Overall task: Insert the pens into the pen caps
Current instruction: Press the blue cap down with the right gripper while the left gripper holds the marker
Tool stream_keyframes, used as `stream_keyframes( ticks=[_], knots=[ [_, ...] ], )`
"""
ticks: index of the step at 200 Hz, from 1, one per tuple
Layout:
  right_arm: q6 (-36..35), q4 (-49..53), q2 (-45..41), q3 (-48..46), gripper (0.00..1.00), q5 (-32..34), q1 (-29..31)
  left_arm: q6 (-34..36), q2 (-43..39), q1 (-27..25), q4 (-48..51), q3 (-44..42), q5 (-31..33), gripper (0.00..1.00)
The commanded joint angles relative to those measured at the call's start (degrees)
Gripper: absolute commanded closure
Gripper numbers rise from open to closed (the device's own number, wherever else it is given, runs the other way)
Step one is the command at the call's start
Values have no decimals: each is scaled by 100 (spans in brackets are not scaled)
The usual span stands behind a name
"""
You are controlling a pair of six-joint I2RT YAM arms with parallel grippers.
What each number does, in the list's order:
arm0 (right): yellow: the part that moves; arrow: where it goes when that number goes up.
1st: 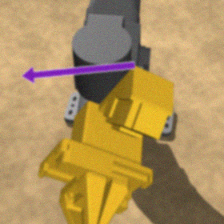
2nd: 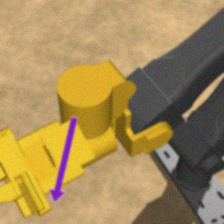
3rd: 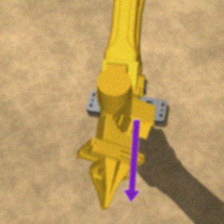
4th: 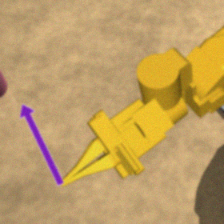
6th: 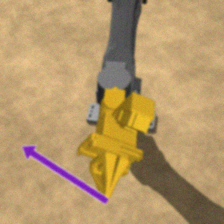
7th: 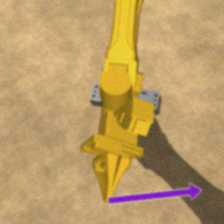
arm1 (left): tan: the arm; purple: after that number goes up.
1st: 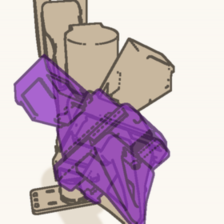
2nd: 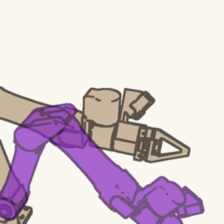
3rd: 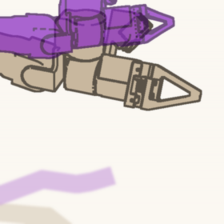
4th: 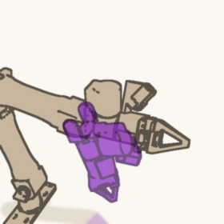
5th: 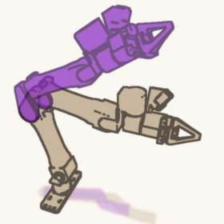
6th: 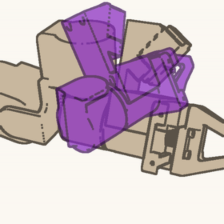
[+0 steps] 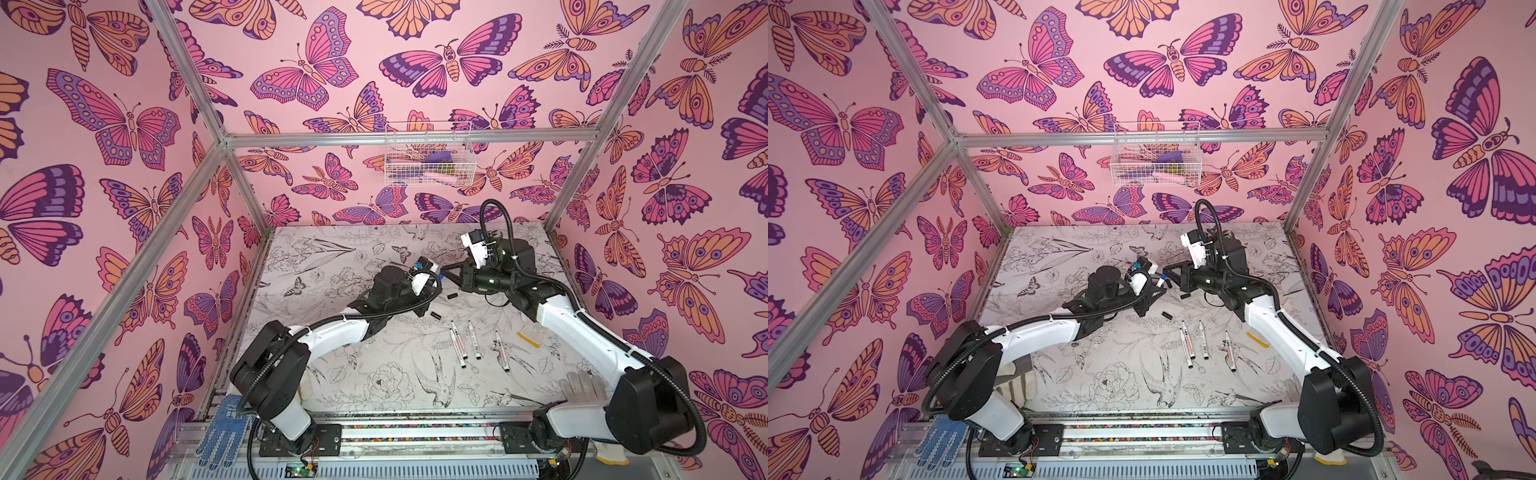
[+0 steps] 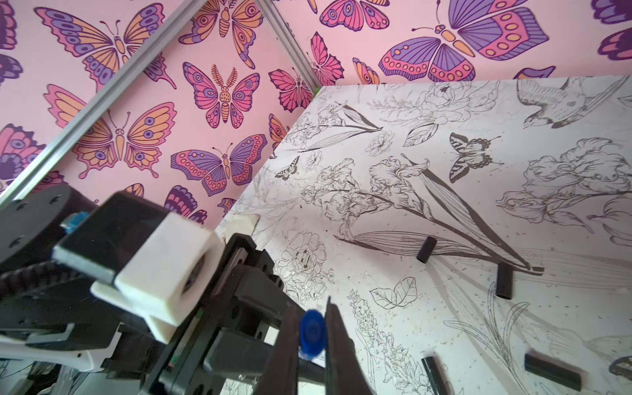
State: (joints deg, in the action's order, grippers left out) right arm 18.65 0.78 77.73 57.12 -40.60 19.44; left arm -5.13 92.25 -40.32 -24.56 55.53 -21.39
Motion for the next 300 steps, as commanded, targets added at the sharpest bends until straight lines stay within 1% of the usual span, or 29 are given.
stream_keyframes(
  ticks=[1, 17, 38, 69, 89, 101, 121, 129, 143, 152, 166, 172, 201, 218, 259, 262, 278, 300],
  knots=[
    [24, 2608, 251, -692, 100, -776, 120, -995, -902, 593, -2537, 436, 231, 100],
    [79, 2562, 290, -676, 100, -818, 194, -1239, -911, 592, -2532, 376, -143, 100],
    [96, 2584, 429, -682, 100, -823, 327, -1540, -886, 591, -2738, 327, -425, 100],
    [130, 2528, 494, -729, 100, -714, 360, -1909, -770, 647, -2863, 496, -1017, 100],
    [171, 2478, 512, -720, 100, -746, 362, -2129, -687, 683, -2984, 514, -1100, 100],
    [158, 2475, 503, -737, 100, -774, 393, -2141, -671, 686, -2973, 503, -892, 100],
    [29, 2571, 429, -751, 100, -734, 560, -1968, -699, 683, -2803, 495, -229, 100],
    [-84, 2713, 414, -718, 100, -600, 666, -1826, -721, 677, -2772, 477, 9, 100],
    [-253, 2985, 433, -654, 100, -264, 786, -1437, -733, 644, -2598, 531, 394, 100],
    [-282, 3105, 465, -650, 100, -89, 815, -1106, -735, 573, -2402, 616, 760, 100],
    [-277, 3186, 521, -688, 100, -5, 832, -512, -703, 412, -2213, 783, 1329, 100],
    [-275, 3230, 544, -701, 100, 32, 844, -354, -665, 373, -2217, 851, 1476, 100],
    [-393, 3405, 585, -812, 100, 152, 972, -294, -457, 346, -2583, 1090, 2121, 100],
    [-547, 3607, 633, -787, 100, 273, 1065, -257, -352, 357, -2745, 1219, 2225, 100],
    [-791, 3905, 956, -650, 100, 342, 1248, -208, -262, 397, -2866, 1530, 2079, 100],
    [-801, 3914, 969, -643, 100, 481, 1254, -200, -260, 403, -2859, 1551, 2082, 100],
    [-820, 3934, 989, -647, 100, 535, 1255, -188, -273, 450, -2827, 1586, 2060, 100],
    [-811, 3940, 956, -671, 100, 460, 1255, -372, -319, 556, -2908, 1581, 2090, 100]
  ],
)
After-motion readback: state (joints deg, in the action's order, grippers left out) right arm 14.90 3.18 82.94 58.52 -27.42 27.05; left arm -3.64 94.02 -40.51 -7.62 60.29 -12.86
